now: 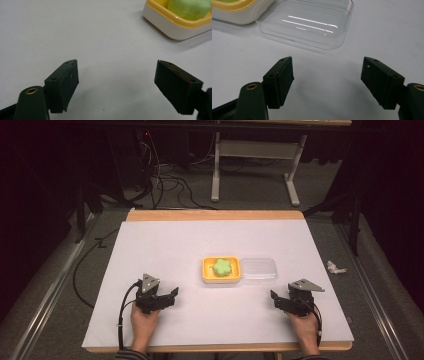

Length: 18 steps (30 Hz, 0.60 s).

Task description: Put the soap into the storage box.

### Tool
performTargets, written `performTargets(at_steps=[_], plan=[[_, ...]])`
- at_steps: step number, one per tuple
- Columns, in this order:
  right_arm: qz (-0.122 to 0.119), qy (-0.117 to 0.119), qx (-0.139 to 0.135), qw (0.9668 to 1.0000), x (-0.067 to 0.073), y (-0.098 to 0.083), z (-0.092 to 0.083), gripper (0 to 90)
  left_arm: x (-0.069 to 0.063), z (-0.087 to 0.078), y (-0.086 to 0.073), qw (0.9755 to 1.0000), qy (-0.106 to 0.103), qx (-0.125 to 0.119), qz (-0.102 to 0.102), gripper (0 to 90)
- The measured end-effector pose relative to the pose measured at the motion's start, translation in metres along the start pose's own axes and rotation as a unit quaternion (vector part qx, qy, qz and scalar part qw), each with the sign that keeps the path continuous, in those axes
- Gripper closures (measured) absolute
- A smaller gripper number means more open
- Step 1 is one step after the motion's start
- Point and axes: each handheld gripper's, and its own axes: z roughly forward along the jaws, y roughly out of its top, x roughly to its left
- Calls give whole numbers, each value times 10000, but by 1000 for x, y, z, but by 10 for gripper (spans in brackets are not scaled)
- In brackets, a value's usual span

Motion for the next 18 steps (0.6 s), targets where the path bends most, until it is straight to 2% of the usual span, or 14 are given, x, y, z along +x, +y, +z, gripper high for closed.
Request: performTargets(at_steps=[10, 18], plan=[[-300, -125, -34, 9995, 7, -2, 0, 259, 0, 0, 0, 10000, 15, 31, -1, 202], [-375, -155, 63, 9992, 9, -2, 2, 261, 0, 0, 0, 10000, 22, 29, -2, 202]])
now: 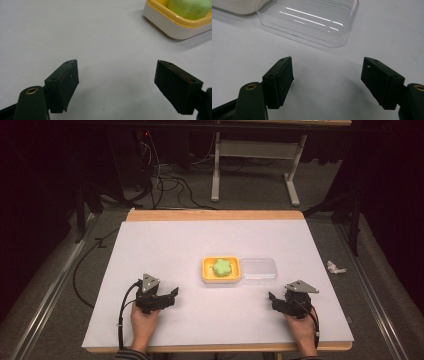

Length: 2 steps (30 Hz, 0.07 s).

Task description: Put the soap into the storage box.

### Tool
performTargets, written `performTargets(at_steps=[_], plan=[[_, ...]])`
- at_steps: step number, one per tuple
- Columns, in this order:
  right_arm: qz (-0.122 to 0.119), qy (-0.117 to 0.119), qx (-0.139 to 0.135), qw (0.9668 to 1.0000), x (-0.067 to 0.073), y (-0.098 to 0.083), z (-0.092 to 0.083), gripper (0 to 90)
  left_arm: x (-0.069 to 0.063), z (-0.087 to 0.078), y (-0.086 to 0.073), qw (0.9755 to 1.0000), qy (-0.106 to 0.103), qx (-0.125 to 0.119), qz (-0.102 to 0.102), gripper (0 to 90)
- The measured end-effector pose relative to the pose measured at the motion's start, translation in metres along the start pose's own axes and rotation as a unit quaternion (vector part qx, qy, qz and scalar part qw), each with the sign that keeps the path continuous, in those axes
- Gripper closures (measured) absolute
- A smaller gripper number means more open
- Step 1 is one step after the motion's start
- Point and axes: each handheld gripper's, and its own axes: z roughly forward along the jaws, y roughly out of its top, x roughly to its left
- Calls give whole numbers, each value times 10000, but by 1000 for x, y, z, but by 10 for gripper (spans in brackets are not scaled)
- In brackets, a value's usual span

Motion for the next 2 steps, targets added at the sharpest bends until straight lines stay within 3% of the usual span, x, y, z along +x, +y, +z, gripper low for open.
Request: performTargets(at_steps=[2], plan=[[-25, 0, 6, 10000, 0, 0, 0, 261, 0, 0, 0, 10000, 1, 1, -1, 202]])
